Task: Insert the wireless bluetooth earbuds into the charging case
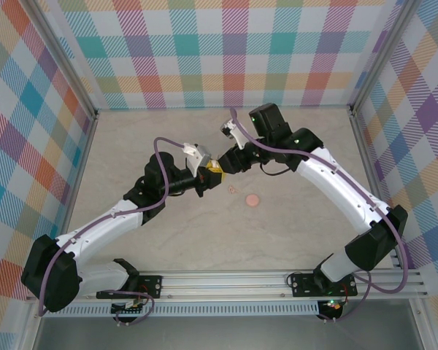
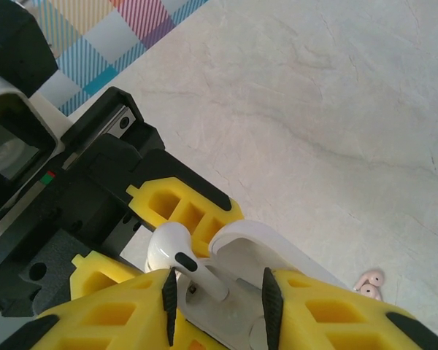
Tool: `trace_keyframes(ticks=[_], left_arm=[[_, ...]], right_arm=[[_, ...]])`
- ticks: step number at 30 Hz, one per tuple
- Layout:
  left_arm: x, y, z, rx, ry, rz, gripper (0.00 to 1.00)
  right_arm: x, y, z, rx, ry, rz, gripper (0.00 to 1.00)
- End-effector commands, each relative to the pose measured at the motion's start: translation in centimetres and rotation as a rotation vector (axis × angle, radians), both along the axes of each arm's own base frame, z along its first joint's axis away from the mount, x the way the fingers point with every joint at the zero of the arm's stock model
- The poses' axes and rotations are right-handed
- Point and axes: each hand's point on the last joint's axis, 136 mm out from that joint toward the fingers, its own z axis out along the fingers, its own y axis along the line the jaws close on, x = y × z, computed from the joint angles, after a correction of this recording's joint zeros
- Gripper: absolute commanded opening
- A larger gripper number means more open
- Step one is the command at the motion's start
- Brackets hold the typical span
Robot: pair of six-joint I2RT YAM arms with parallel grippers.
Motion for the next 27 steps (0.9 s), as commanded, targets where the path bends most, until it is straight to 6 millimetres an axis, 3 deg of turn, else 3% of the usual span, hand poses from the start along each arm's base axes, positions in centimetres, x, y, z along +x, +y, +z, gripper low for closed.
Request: trace_keyframes(ticks=[1, 9, 18, 27], left_arm=[[-0.2, -0.4, 3.6, -0.049, -0.098, -0.016, 0.0], [0.0, -0.3, 2.9, -0.008, -0.089, -0.007, 0.0], [0.1, -0.3, 1.7, 0.039, -0.074, -0.006, 0.0], [-0.1, -0.3, 1.8, 0.032, -0.072, -0.015, 0.0]], right_arm=[[0.8, -0.8, -1.3, -0.073, -0.008, -0.049, 0.36], [1.4, -1.4, -0.9, -0.081, -0.028, -0.105, 0.25], [0.3, -1.6, 1.0, -0.019, -0.059, -0.087, 0.26], [1.0, -2.1, 0.4, -0.051, -0.063, -0.131, 0.29]])
